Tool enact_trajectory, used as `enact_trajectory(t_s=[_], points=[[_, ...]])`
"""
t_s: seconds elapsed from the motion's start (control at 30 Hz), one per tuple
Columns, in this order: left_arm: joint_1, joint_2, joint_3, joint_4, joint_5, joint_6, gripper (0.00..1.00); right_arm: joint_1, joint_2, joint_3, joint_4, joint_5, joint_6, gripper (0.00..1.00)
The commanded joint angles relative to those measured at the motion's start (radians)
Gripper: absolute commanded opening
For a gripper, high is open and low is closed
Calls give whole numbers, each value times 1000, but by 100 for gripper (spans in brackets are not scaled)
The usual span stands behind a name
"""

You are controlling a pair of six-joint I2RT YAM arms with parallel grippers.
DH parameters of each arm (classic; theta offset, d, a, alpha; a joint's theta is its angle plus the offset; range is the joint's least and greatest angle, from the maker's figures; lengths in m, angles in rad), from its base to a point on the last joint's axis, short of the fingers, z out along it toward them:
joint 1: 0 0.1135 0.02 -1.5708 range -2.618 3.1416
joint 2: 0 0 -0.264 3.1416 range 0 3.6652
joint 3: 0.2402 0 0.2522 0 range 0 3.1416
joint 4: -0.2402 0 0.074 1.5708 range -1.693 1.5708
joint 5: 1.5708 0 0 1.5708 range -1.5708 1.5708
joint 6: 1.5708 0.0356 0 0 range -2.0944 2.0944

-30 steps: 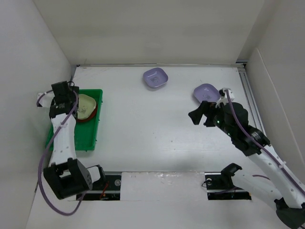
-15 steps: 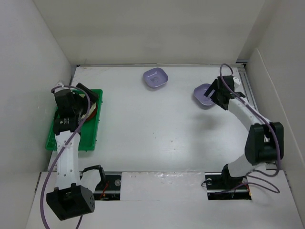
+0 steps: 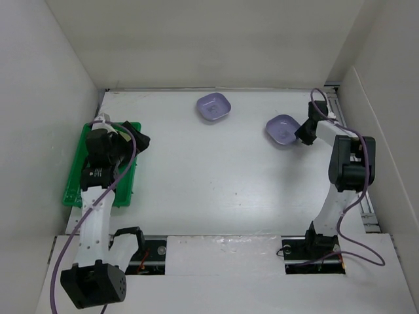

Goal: Place the plates into the plastic bin on the countertop

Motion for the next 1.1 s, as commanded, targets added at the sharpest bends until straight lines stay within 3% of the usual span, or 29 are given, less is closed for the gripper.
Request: enact_trajectory(t_s=[0.0, 0.1, 0.13, 0.27, 0.4, 0.5, 0.6, 0.8, 0.9, 1.07], points=[[2, 22, 20, 13, 13, 36, 100, -19, 17, 34, 18, -71, 4, 35], [-34, 44, 20, 13, 4, 36, 100, -6, 17, 34, 18, -71, -20, 5], [-56, 71, 45, 13, -10, 36, 100, 4, -17, 22, 18, -71, -43, 2], [-339, 188, 164, -68, -162, 13, 100, 104, -118, -13, 18, 19, -121, 0], [-540, 315, 316, -126, -289, 13, 100, 256, -204, -32, -34, 151, -203, 0], [-669, 436, 439, -174, -342, 35, 100, 357, -259, -56, -55, 104, -243, 0], [-718, 538, 493, -207, -395, 23, 100, 451, -328, -87, -55, 50, -252, 0], [-728, 607, 447, -177, -418, -10, 96, 579, -448, -87, -36, -61, -277, 0], [-728, 636, 416, -145, -406, -24, 94, 589, -517, -108, 27, -239, -289, 0], [-728, 636, 381, -83, -348, -46, 92, 598, -539, -130, 78, -292, -268, 0]])
